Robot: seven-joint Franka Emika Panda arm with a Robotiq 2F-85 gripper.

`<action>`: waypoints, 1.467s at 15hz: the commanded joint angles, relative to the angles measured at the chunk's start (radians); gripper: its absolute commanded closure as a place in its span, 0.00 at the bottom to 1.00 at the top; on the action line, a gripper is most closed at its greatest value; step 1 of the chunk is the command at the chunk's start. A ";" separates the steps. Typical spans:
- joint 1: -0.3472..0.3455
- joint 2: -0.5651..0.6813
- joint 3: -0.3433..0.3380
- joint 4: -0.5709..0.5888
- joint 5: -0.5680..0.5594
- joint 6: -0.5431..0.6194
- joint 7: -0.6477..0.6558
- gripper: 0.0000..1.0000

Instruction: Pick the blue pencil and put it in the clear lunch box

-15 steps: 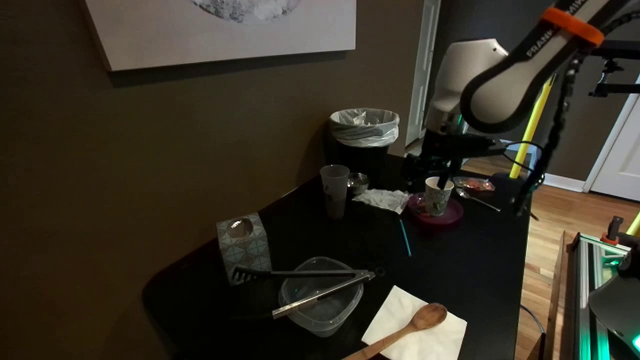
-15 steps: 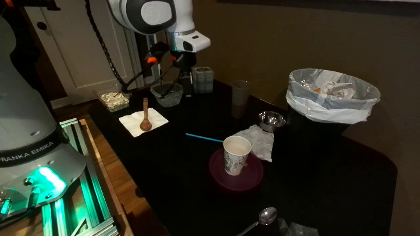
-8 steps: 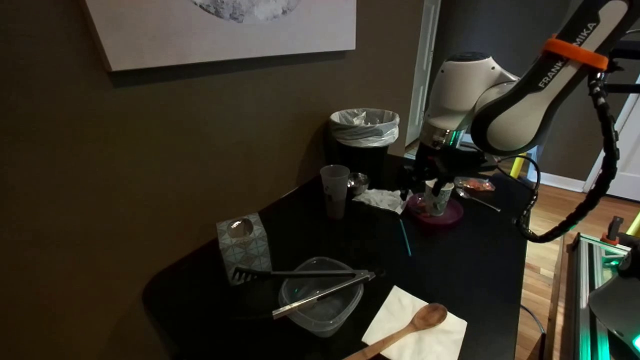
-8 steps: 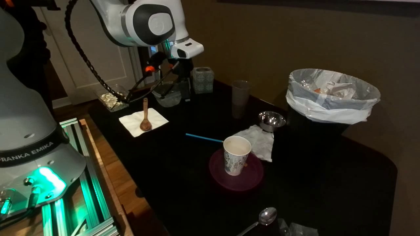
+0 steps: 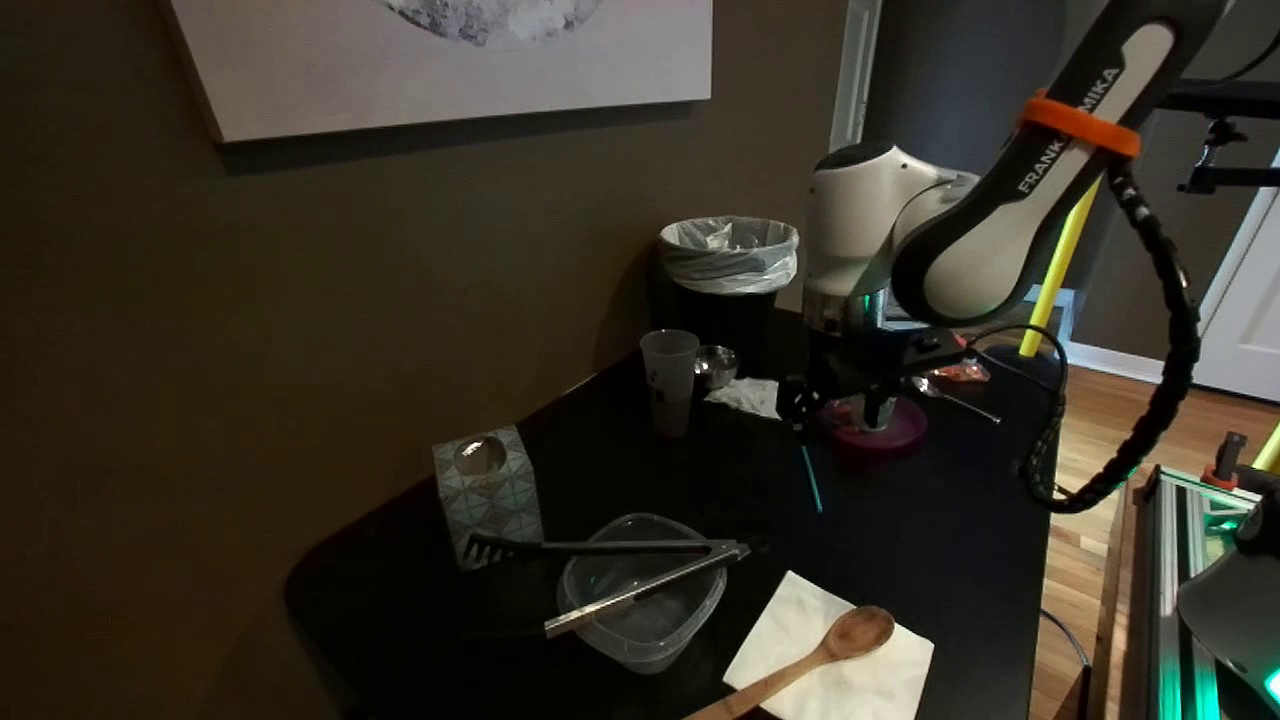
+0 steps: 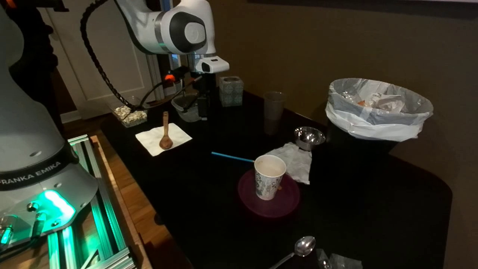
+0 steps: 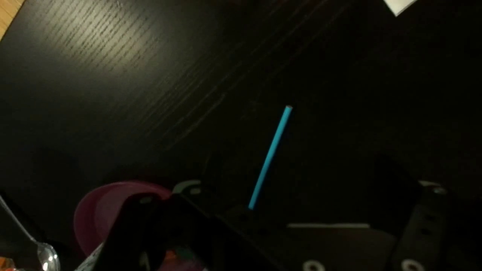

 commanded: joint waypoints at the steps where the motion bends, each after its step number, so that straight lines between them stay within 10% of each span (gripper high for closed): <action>1: 0.144 0.208 -0.109 0.106 0.101 0.037 -0.017 0.00; 14: 0.224 0.224 -0.174 0.116 0.237 0.039 -0.119 0.00; 22: 0.168 0.348 -0.231 0.241 0.538 0.118 -0.276 0.00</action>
